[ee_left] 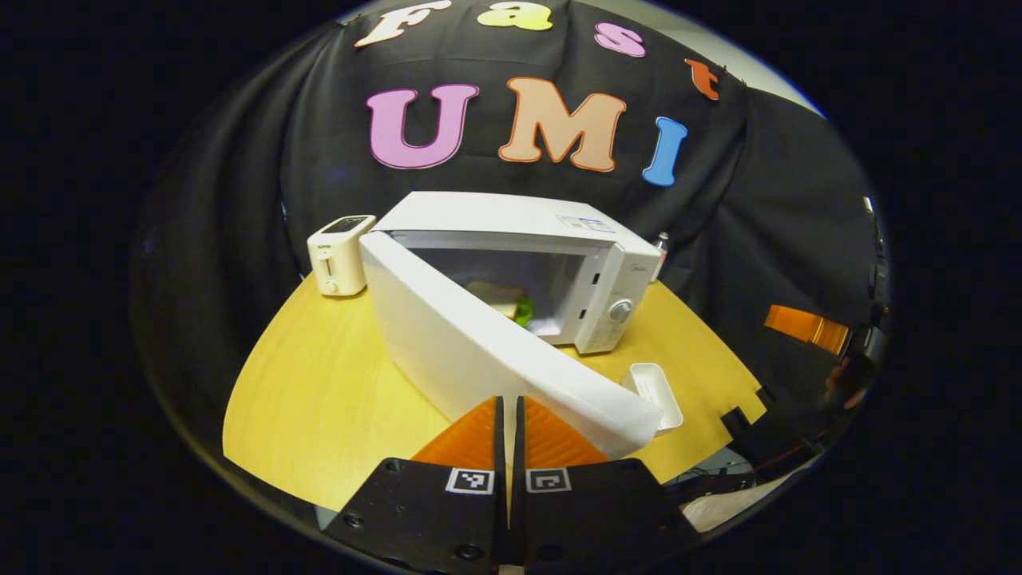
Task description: Open the microwave oven with the left hand, put the food in, and close the microwave oven.
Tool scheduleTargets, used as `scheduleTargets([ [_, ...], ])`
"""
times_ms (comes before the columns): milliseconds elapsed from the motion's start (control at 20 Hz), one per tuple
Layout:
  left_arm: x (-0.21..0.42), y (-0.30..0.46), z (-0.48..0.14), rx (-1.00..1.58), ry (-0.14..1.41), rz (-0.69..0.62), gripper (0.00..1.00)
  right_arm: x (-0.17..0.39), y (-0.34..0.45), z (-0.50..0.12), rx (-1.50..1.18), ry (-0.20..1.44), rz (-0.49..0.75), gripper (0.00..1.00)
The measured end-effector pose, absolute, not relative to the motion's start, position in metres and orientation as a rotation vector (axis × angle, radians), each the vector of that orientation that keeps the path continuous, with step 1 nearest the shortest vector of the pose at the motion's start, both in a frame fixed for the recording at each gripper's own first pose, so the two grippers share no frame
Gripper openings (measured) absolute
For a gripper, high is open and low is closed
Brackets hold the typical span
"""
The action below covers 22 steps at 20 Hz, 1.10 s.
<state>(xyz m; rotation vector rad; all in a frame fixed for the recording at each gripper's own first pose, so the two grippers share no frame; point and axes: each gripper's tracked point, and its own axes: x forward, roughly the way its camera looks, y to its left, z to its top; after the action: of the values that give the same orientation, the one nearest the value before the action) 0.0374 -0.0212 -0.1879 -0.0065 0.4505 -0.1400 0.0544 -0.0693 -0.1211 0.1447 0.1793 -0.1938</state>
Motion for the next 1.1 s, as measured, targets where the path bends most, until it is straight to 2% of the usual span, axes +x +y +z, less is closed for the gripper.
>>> scheduleTargets([
  [600, 0.116, -0.096, -0.189, -0.038, 0.399, -0.228, 0.00, 0.035, -0.106, -0.129, 0.144, 0.195, -0.198, 0.92],
  [650, 0.123, -0.098, -0.189, -0.035, 0.395, -0.229, 0.01, 0.038, -0.107, -0.126, 0.143, 0.187, -0.189, 0.92],
  [700, 0.129, -0.100, -0.190, -0.033, 0.391, -0.228, 0.01, 0.038, -0.107, -0.124, 0.137, 0.183, -0.180, 1.00],
  [1100, 0.179, -0.114, -0.192, -0.076, 0.367, -0.171, 0.00, 0.040, -0.112, -0.117, 0.106, 0.153, -0.141, 1.00],
])
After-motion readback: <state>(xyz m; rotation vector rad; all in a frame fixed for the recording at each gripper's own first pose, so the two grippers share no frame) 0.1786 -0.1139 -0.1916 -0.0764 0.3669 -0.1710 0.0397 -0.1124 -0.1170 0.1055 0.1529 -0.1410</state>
